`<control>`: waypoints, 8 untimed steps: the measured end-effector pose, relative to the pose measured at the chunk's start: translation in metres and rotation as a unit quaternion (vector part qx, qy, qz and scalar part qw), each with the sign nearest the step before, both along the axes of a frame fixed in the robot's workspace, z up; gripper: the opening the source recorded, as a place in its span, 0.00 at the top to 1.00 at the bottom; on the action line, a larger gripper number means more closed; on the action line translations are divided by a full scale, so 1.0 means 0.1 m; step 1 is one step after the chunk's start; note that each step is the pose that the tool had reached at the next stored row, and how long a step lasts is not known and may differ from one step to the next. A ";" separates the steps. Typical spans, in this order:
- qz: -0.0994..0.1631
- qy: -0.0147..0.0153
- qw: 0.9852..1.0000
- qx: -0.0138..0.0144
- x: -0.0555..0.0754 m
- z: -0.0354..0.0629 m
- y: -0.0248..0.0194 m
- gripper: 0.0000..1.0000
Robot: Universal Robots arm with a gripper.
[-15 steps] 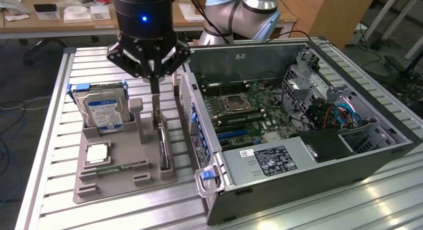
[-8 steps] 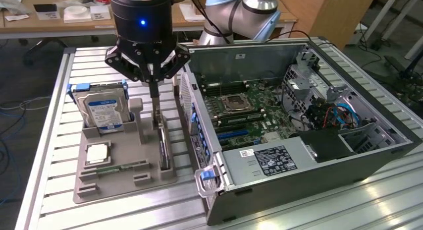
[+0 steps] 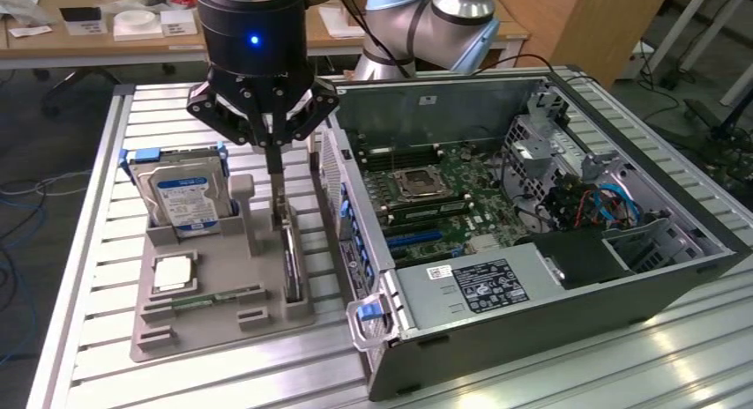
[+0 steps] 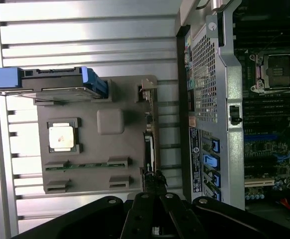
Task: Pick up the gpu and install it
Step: 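Pick up the gpu and move the gpu toward the slot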
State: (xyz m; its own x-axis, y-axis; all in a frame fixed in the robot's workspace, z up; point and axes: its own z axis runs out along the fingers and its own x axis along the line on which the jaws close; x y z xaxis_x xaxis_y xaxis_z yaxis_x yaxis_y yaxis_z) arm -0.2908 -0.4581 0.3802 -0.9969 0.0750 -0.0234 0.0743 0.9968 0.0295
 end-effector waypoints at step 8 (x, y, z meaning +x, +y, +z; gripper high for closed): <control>0.000 0.000 1.000 0.000 0.00 0.000 0.000 0.76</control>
State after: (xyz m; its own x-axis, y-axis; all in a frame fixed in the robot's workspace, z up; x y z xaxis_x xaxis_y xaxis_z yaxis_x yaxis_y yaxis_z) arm -0.2908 -0.4581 0.3802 -0.9969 0.0750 -0.0234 0.0743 0.9968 0.0296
